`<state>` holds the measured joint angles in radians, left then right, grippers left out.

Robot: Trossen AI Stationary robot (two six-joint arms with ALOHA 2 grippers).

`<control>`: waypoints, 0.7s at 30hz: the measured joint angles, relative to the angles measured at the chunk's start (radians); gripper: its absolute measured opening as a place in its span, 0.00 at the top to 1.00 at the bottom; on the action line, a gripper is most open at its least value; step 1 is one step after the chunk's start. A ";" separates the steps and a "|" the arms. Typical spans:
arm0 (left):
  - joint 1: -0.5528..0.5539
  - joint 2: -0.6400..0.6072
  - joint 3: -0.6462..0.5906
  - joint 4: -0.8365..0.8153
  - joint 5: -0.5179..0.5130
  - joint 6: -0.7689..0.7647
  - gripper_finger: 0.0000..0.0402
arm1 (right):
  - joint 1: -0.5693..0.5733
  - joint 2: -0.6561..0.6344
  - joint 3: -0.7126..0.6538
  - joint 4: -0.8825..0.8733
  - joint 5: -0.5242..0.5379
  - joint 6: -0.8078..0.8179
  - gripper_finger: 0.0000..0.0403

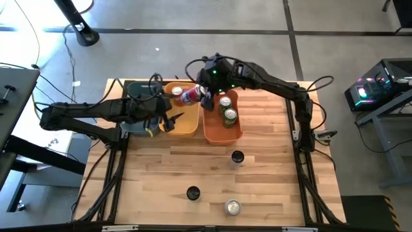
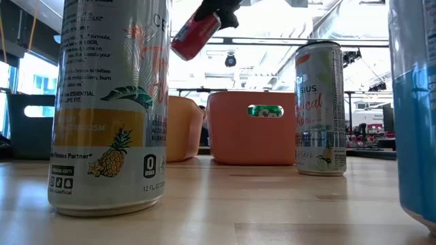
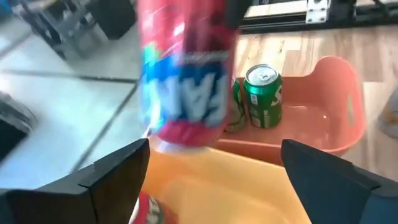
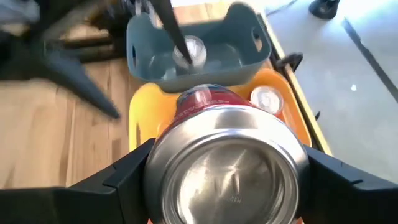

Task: Sort soda cans
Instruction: Put the orange soda can into the yellow bin

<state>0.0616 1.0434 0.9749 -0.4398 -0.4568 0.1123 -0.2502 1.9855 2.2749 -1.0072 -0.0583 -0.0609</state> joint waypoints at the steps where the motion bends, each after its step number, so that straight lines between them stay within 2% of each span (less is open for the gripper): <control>1: 0.000 -0.012 0.000 -0.016 0.001 -0.027 0.13 | -0.004 -0.007 0.000 -0.009 -0.002 -0.004 0.30; 6: 0.000 -0.112 -0.005 -0.039 0.032 -0.211 0.13 | -0.024 -0.042 0.000 -0.063 -0.003 0.002 0.30; 9: 0.003 -0.218 -0.063 0.012 0.015 -0.305 0.13 | -0.033 -0.055 0.002 -0.099 -0.020 0.004 0.30; 15: 0.001 -0.427 -0.308 0.312 0.027 -0.527 0.13 | -0.030 -0.057 0.001 -0.124 -0.070 0.000 0.30; 18: 0.001 -0.463 -0.396 0.487 0.078 -0.623 0.13 | -0.031 -0.058 0.001 -0.088 -0.106 0.012 0.30; 21: 0.002 -0.448 -0.441 0.651 0.146 -0.671 0.13 | -0.026 -0.057 0.001 0.036 -0.145 0.039 0.30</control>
<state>0.0631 0.5951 0.5335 0.2117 -0.3106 -0.5589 -0.2764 1.9282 2.2757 -0.9707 -0.2038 -0.0216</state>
